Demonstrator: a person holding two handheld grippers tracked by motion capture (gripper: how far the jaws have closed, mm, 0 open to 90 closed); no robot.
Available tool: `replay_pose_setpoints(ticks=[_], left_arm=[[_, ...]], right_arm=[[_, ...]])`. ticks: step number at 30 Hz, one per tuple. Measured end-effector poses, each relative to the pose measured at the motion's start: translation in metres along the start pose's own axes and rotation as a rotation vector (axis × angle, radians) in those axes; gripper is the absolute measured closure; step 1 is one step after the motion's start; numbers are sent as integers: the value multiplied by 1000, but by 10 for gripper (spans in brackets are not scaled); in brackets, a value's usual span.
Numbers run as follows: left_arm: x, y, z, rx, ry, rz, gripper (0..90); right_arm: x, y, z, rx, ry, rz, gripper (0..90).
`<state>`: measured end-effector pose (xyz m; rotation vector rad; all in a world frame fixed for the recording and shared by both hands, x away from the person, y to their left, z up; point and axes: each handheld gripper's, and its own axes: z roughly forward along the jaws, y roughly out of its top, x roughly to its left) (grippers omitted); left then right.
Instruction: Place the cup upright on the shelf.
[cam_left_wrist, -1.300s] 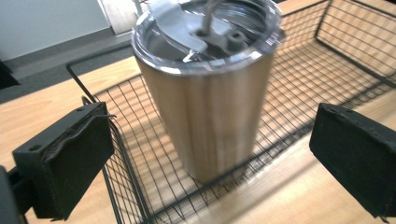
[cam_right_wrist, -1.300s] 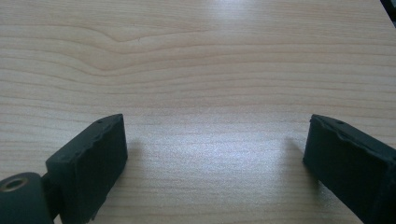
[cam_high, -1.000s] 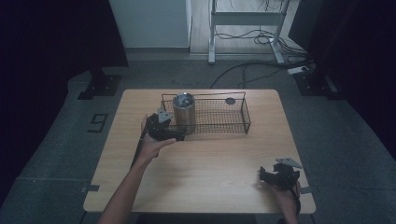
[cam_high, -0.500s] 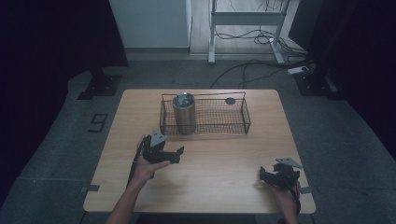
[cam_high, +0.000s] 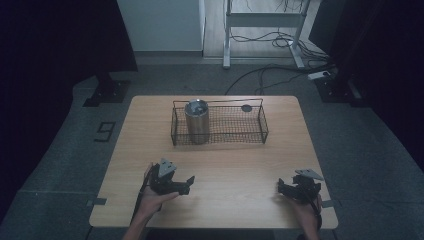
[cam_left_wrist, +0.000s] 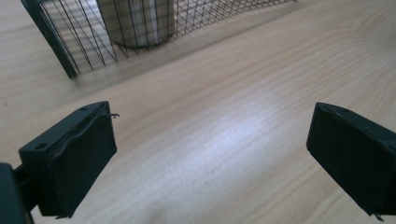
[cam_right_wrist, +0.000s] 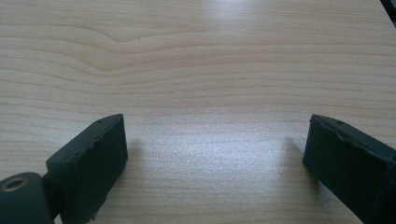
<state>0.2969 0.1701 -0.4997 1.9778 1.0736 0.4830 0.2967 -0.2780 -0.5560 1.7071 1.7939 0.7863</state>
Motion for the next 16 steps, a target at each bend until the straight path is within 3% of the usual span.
replay_pose_setpoints(ticks=[7,16], left_arm=[[1,-13,2,27,1,-9,10],[-1,-14,5,22,-13,-25,12]], right_arm=[[0,0,0,0,0,0,61],[0,0,0,0,0,0,61]])
